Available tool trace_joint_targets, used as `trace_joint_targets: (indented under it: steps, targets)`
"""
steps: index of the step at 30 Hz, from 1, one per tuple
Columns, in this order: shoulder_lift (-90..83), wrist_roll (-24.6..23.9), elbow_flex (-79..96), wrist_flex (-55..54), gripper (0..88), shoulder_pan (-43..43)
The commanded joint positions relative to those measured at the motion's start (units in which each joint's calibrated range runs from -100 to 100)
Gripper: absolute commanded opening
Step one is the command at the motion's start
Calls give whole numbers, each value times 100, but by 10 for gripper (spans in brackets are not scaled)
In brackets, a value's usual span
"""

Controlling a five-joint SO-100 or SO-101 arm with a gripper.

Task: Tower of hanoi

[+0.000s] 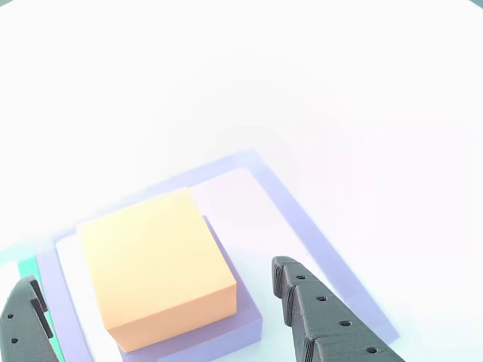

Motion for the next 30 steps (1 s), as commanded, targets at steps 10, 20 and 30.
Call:
trace_joint_targets:
  steps: [10, 20, 30]
  targets:
    - [110, 0, -241, -272, 303, -201]
    - [215, 0, -277, -313, 225, -221]
    - [263, 0, -286, -321, 147, -249]
